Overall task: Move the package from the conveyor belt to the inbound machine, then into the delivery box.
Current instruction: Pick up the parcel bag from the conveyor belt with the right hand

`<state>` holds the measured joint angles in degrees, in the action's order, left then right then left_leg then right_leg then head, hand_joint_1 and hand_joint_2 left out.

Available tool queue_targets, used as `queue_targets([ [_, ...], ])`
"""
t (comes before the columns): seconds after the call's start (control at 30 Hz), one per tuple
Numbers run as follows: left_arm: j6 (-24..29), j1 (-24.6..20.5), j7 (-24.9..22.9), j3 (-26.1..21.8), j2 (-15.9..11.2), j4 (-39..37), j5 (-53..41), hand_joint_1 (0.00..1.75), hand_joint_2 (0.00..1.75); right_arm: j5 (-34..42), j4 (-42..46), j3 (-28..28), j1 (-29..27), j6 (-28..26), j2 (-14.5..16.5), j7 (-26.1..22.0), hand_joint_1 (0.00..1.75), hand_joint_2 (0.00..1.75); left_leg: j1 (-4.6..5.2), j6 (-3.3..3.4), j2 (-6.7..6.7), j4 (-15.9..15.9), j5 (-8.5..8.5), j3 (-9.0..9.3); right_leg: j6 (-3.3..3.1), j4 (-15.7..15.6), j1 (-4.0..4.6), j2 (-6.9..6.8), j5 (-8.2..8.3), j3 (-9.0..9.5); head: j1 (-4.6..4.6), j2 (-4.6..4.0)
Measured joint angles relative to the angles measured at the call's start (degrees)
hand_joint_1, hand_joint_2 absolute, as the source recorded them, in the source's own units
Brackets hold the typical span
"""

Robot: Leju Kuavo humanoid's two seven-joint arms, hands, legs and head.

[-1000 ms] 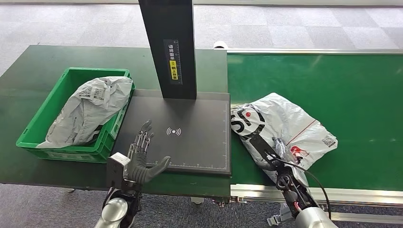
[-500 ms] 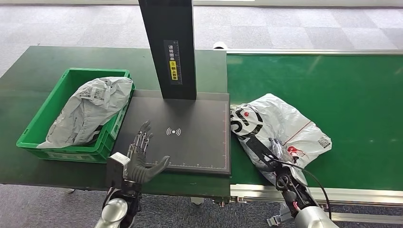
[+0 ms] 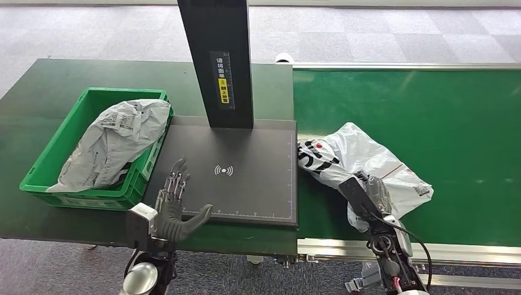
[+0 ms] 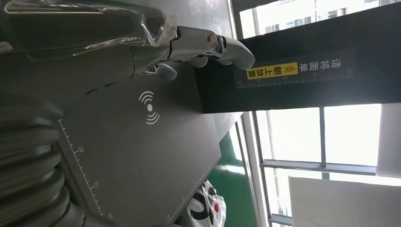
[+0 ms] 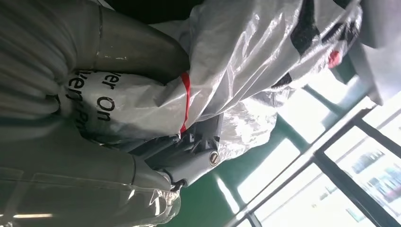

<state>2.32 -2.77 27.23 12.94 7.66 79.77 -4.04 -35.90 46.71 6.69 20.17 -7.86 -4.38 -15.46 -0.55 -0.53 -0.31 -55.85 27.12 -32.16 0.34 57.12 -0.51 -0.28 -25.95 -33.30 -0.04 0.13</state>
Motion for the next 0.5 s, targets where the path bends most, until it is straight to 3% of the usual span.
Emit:
queue_targets([
  [0.3,-0.95,-0.30,2.20,-0.25,-0.03,-0.13,0.49,0.00,1.75,1.34,15.00,-4.13,-6.60,-7.77,0.43,-10.98,1.75,1.75,0.01,0.00,0.01,0.00,0.00,-0.05,0.00,-0.01,-0.01,0.01,0.00,-0.05,0.00,0.00],
  [0.4,-0.96,-0.42,2.76,-0.38,-0.03,-0.13,0.97,0.00,1.75,5.73,18.90,-6.01,-8.28,-9.23,1.00,-13.55,1.75,1.75,0.01,0.00,0.01,0.00,0.00,-0.05,0.00,-0.01,-0.01,0.01,0.00,-0.05,0.01,0.00],
  [0.5,-0.51,-0.65,3.86,-0.46,-0.03,-0.13,1.75,0.00,1.75,15.23,22.63,-8.61,-9.82,-8.08,1.84,-16.49,1.75,1.75,0.01,0.00,0.01,0.00,0.00,-0.05,0.00,-0.01,-0.01,0.01,0.00,-0.06,0.01,0.00],
])
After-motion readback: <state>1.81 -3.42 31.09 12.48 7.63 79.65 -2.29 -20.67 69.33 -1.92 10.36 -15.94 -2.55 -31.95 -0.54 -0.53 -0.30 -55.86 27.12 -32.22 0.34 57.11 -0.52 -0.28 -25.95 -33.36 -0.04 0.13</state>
